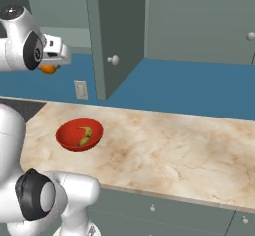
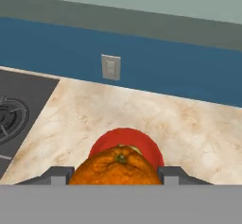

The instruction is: Open the cabinet. Pick the tangerine and banana from the cabinet and place them into the bowl. Then close the cabinet.

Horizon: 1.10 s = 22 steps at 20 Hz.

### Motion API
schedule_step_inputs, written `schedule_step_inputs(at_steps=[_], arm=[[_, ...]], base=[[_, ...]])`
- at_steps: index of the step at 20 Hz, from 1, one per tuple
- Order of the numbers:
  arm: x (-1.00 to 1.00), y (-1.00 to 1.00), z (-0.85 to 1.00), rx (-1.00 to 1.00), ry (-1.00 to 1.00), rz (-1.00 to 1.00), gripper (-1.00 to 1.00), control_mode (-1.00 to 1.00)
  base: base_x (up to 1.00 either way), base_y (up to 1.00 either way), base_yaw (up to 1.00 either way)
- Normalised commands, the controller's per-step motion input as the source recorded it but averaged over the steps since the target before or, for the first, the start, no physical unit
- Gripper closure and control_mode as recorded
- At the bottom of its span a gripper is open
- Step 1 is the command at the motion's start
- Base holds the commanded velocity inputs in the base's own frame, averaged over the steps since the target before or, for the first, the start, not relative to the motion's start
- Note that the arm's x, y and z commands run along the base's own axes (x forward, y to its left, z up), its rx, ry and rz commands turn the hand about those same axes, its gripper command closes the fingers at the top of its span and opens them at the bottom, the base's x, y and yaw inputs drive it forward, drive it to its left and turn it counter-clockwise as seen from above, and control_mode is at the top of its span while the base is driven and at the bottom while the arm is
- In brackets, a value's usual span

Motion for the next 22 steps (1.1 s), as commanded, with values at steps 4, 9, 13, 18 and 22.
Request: schedule_step_inputs(at_steps=[4,9,13,18,22], arm=[[-0.52,-0.02,-0.7,0.0,0.21,0.0,1.0,-1.0],[-0.16,-0.02,-0.61,-0.09,0.26,0.0,1.0,-1.0],[0.01,-0.09,-0.81,-0.04,0.11,0.0,1.0,-1.0],[0.24,-0.02,-0.69,0.0,0.03,0.0,1.0,-1.0],[0.32,0.0,-0.58,0.0,0.0,0.0,1.0,-1.0]], base=[[0.0,0.0,0.0],[0.0,0.0,0.0],[0.0,0.0,0.0],[0.0,0.0,0.0],[0.0,0.0,0.0]])
